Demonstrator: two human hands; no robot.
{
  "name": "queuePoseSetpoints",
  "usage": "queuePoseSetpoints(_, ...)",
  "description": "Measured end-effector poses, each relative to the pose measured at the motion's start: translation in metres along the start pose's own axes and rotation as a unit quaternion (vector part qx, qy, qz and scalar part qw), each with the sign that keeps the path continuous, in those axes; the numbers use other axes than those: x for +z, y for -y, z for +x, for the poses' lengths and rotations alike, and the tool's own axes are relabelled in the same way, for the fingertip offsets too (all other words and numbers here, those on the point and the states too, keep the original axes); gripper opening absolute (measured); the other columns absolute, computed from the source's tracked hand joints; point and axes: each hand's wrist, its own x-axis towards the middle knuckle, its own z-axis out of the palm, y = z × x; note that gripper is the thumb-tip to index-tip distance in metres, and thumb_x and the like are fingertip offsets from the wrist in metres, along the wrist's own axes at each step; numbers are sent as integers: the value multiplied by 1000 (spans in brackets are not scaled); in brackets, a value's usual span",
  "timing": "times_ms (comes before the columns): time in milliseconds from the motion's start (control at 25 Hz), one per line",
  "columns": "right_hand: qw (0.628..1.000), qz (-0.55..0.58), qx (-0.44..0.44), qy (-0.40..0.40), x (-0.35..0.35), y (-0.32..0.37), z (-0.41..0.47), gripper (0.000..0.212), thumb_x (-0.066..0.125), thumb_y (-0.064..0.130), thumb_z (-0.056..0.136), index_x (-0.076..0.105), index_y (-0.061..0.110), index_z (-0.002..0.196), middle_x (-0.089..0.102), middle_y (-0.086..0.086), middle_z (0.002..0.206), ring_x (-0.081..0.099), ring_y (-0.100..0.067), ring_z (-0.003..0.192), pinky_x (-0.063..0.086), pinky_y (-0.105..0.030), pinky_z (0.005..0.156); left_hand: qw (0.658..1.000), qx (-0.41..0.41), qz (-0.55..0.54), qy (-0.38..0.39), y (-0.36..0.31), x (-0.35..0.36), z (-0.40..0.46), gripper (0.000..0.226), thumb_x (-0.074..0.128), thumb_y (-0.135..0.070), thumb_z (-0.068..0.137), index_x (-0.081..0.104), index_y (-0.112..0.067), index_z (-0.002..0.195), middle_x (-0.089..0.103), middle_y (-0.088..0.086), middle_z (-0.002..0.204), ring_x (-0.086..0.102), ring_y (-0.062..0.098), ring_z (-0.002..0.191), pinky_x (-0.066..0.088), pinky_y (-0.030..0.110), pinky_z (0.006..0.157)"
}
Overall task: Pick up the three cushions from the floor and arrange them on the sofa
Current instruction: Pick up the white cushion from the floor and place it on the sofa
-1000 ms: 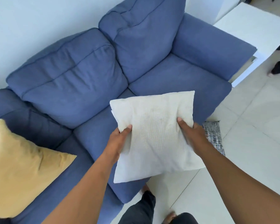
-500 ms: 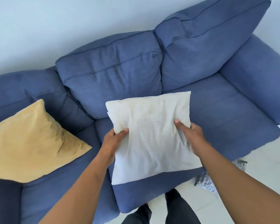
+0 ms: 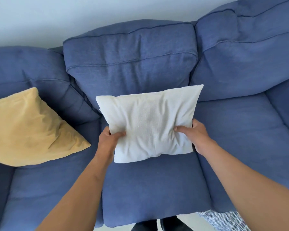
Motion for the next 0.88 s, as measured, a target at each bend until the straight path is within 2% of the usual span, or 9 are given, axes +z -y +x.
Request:
queuePoseSetpoints(200,999,10,-30,-23,23,10,52,59,90,16,70,67,23,123,77,8,116,73,-14,107,58,-35,93,999,39,-4,-22,-4,4,52,42,80,-2,79,72,-20,115,82,-8,108,78,10,94,60,17,67)
queuePoseSetpoints(280,999,-7,-26,-20,31,8,71,62,89,14,72,66,22,129,75,7,121,70,-17,112,56,-35,93,999,45,18,-25,-1,4,70,42,79,-2,81,70,-21,117,80,-10,110,76,8,96,58,17,69)
queuePoseSetpoints(400,999,-33,5,-16,41,4,90,66,87,13,77,62,18,138,71,2,131,65,-24,122,52,-45,108,998,37,51,-21,5,5,86,41,77,-5,86,67,-18,124,76,-6,115,72,11,102,55,22,73)
queuePoseSetpoints(560,999,-28,20,-25,44,12,106,64,87,15,77,63,18,137,72,1,128,67,-26,119,53,-48,108,991,59,102,-64,-4,6,100,30,76,-17,89,68,-13,118,76,2,112,72,19,100,58,30,79)
queuePoseSetpoints(680,997,-68,32,-18,42,20,105,65,87,16,78,61,17,137,70,-1,131,65,-27,122,52,-49,109,990,45,123,-60,-9,5,102,36,76,-15,90,67,-13,124,74,2,117,70,19,101,55,28,79)
queuePoseSetpoints(800,997,-58,5,-57,39,38,104,52,77,13,79,63,14,130,72,-3,122,69,-29,115,57,-44,100,996,21,62,-58,-24,3,106,38,71,-5,88,65,-9,126,73,8,124,70,23,102,59,35,85)
queuePoseSetpoints(880,993,15,-47,-103,35,60,103,39,70,18,79,69,16,119,74,2,108,72,-22,104,58,-35,87,997,38,-8,-68,-49,0,112,31,65,-7,83,67,-6,114,74,7,115,70,24,100,58,39,91)
